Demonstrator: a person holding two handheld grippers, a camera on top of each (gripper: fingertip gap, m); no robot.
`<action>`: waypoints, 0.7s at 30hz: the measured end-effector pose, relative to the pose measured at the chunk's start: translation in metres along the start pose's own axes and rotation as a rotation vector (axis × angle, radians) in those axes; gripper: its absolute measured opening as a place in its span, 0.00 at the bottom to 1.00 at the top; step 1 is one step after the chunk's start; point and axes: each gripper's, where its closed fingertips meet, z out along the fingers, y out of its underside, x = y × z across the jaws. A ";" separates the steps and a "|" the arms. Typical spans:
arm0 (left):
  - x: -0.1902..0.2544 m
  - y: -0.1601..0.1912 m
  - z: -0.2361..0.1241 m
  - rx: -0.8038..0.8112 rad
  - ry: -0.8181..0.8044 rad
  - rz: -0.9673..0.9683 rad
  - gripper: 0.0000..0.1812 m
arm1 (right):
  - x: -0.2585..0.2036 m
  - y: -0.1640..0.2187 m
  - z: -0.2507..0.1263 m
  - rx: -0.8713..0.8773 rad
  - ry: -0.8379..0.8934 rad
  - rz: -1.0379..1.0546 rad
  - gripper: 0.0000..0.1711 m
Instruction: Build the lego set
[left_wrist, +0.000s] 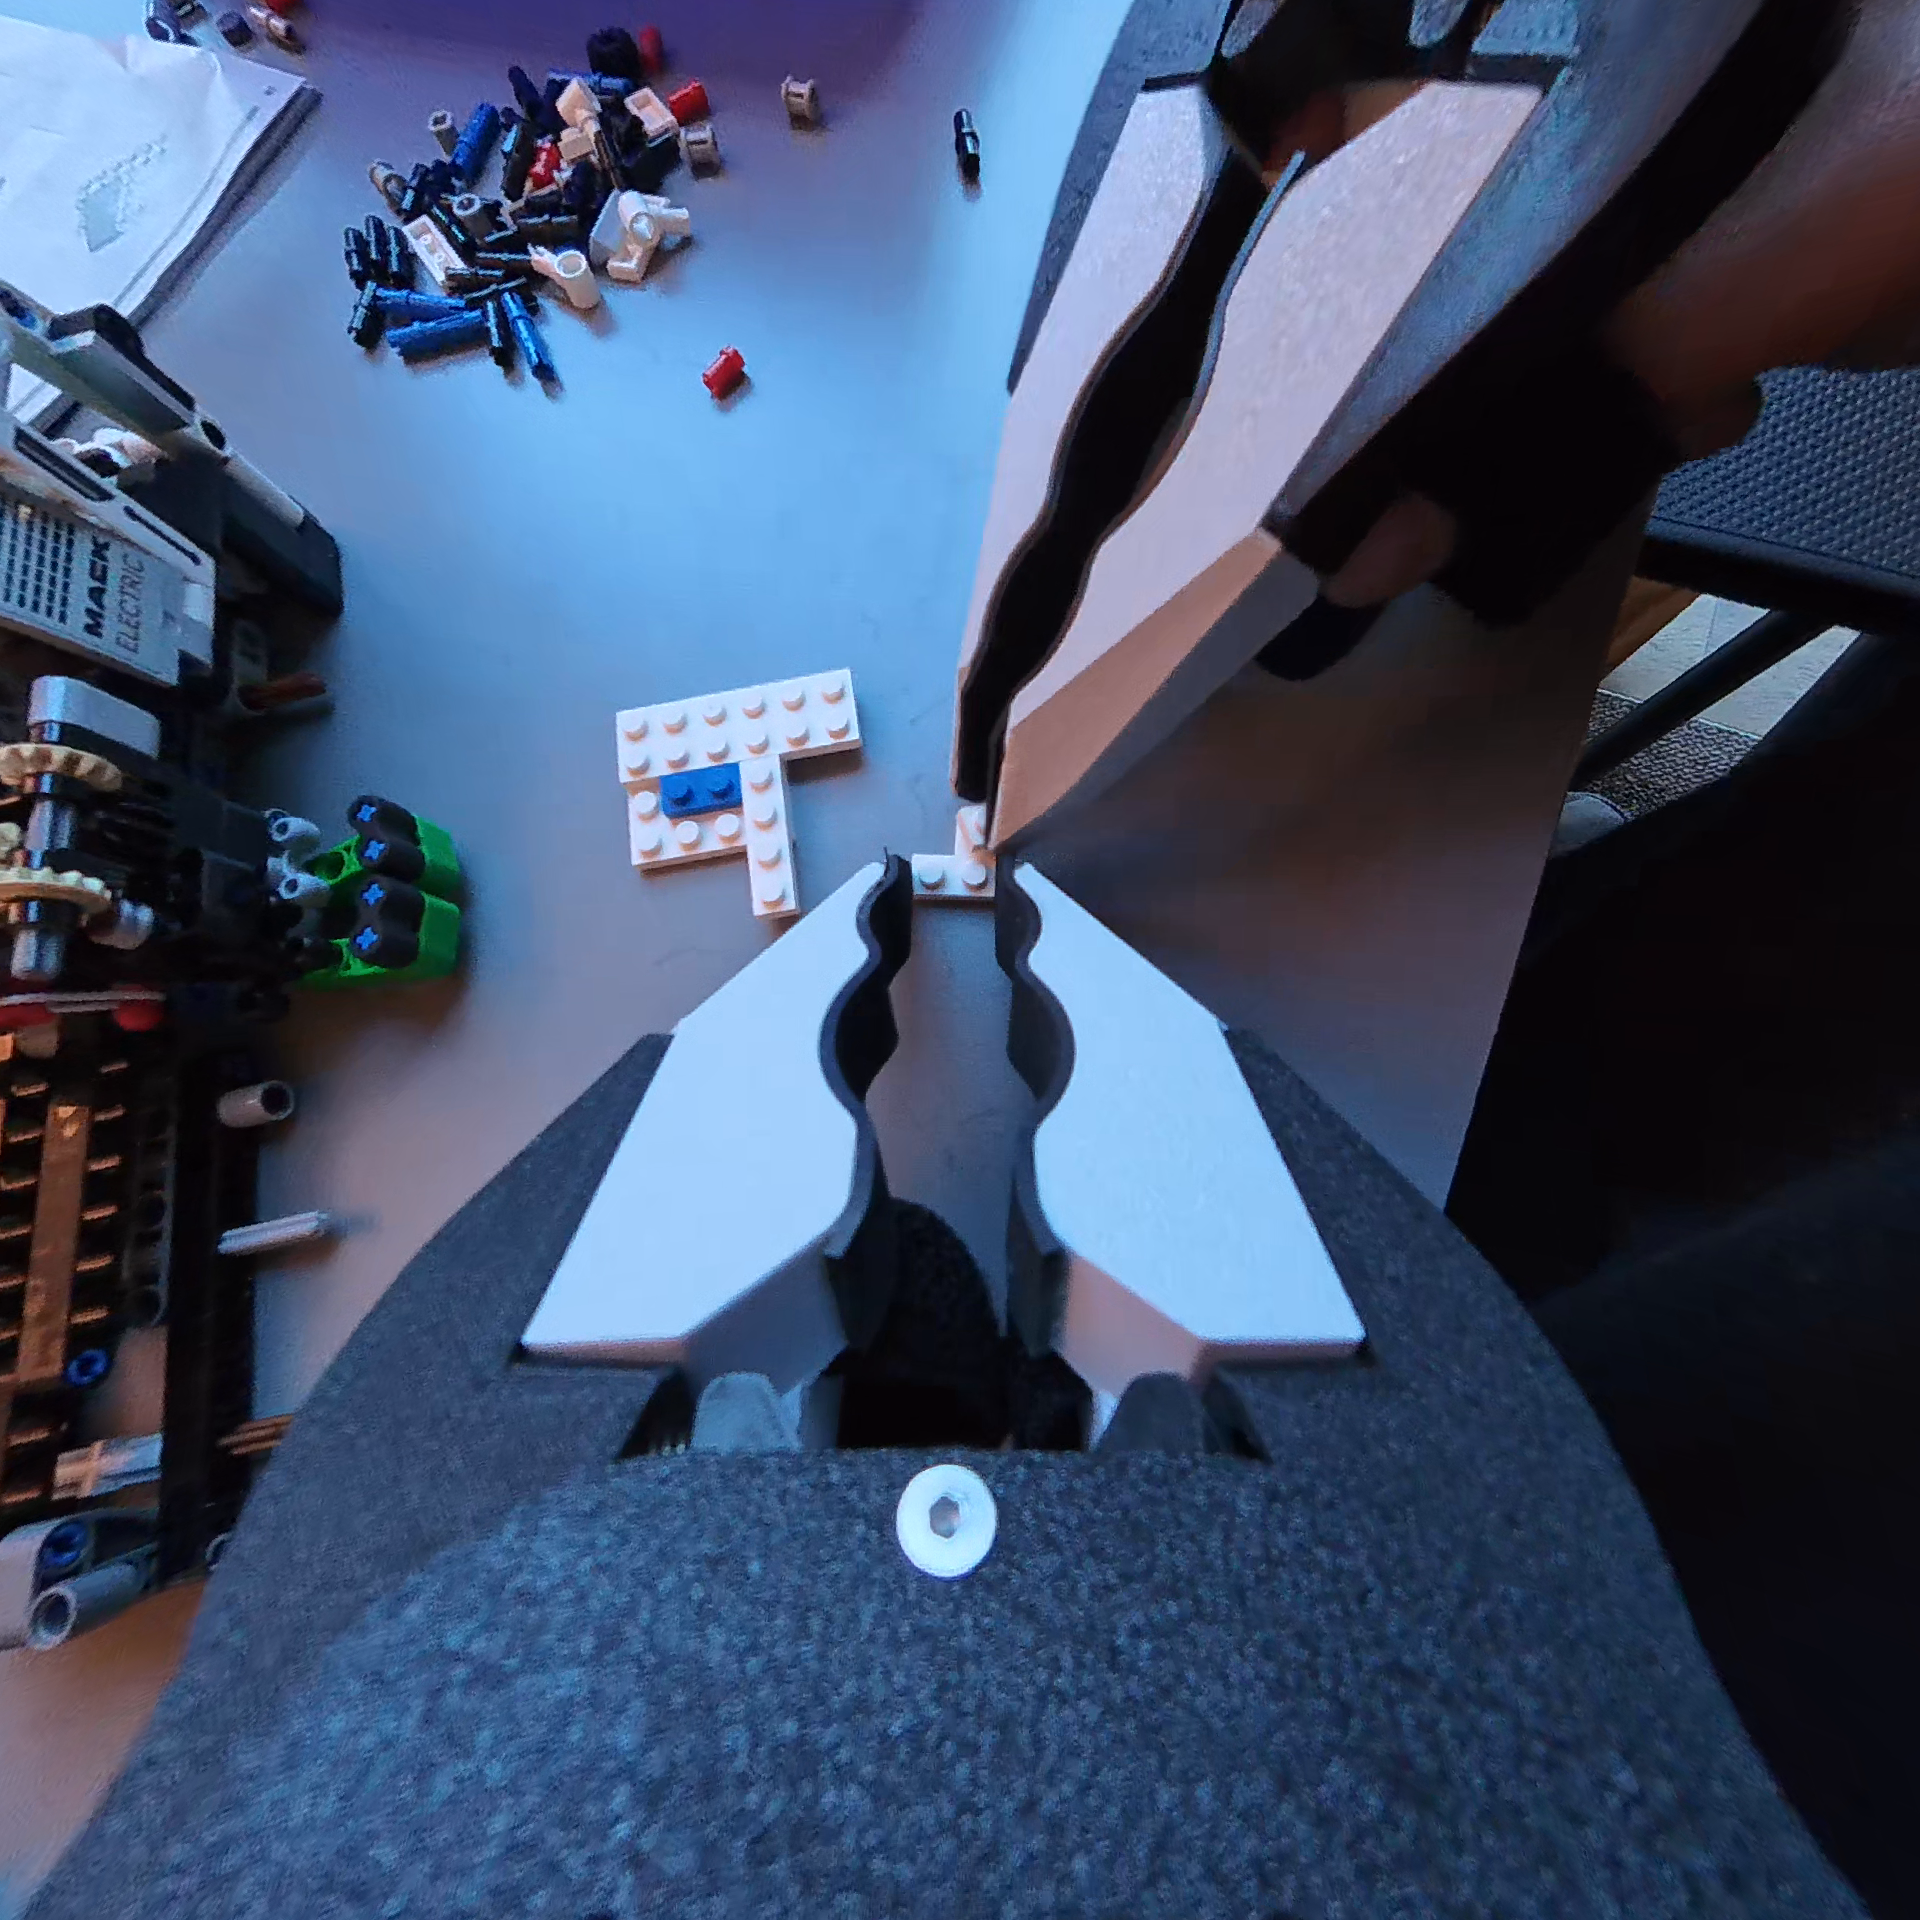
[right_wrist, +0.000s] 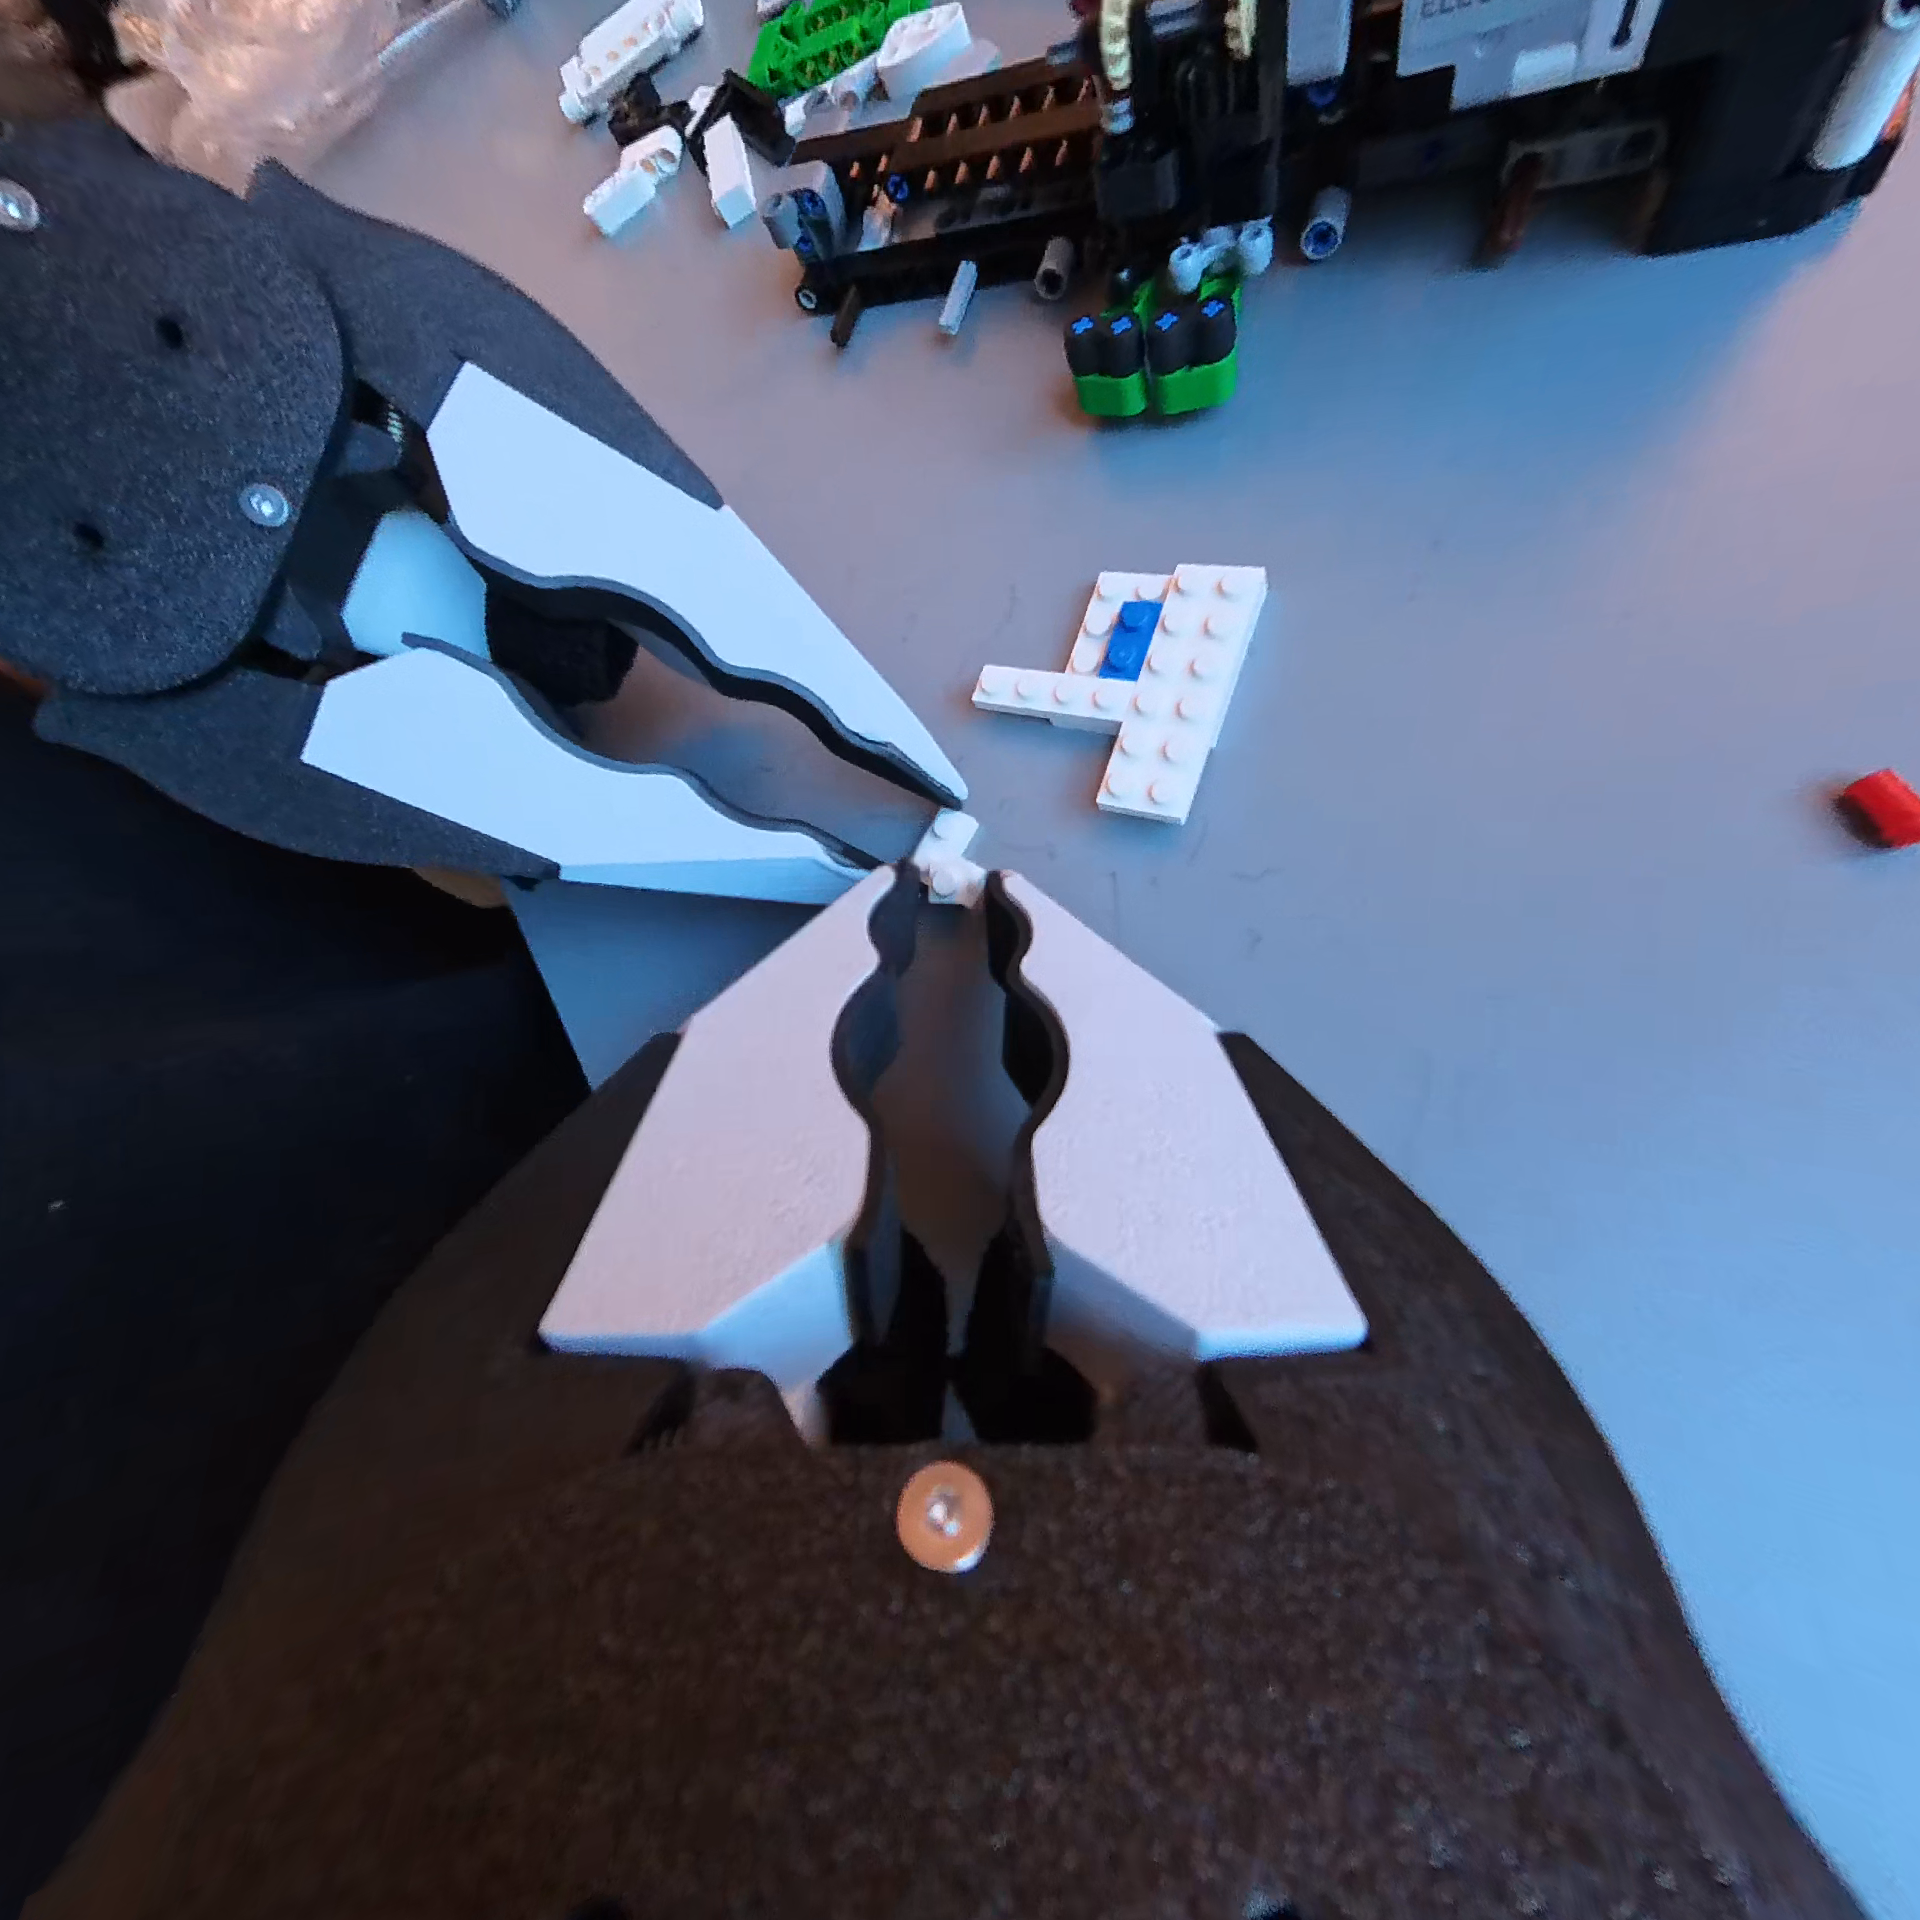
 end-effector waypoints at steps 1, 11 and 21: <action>0.000 0.000 0.000 0.000 0.002 -0.002 0.08 | 0.000 -0.001 -0.001 0.011 -0.008 0.016 0.07; 0.000 0.000 0.000 0.000 0.007 -0.008 0.08 | 0.002 -0.004 -0.004 0.028 -0.051 0.053 0.08; 0.001 0.000 0.000 0.000 0.005 -0.002 0.08 | 0.006 -0.003 0.001 0.008 -0.003 0.049 0.08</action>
